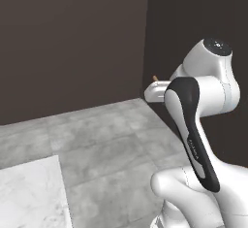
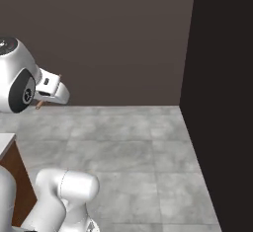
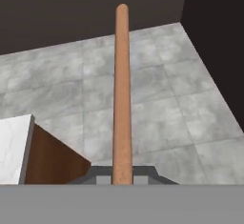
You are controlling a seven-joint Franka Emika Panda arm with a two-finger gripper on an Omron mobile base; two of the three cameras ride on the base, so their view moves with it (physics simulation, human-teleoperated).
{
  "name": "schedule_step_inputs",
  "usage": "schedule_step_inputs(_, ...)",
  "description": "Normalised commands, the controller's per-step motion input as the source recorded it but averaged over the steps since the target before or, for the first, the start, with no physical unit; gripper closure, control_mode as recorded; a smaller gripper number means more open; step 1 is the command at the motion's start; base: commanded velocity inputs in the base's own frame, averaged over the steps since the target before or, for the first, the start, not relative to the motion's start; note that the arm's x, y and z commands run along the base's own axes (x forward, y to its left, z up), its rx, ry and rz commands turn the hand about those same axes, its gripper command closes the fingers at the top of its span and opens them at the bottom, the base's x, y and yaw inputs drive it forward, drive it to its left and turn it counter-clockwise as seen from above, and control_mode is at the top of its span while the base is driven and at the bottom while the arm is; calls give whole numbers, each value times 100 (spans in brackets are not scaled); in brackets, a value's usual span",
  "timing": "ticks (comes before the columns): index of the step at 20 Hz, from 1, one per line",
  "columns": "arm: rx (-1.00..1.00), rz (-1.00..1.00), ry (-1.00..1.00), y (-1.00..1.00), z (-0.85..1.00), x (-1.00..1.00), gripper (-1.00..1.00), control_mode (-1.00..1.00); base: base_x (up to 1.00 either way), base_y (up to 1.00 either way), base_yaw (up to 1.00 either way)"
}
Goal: Take a straw from the drawer in front and place it inside the glass cup on the dining counter.
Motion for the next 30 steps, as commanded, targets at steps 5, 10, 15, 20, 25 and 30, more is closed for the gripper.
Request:
schedule_step_inputs(5, 0, 0, 0, 0, 0, 0, 100, 100, 100, -2, 24)
schedule_step_inputs(10, 0, 0, 0, 0, 0, 0, 100, 100, 100, -17, 42)
schedule_step_inputs(15, 0, 0, 0, 0, 0, 0, 100, 100, 100, -27, 53)
schedule_step_inputs(20, 0, 0, 0, 0, 0, 0, 100, 100, 100, -30, 56)
schedule_step_inputs(25, 0, 0, 0, 0, 0, 0, 100, 100, 100, -30, 59)
schedule_step_inputs(30, 0, 0, 0, 0, 0, 0, 100, 100, 100, -30, 61)
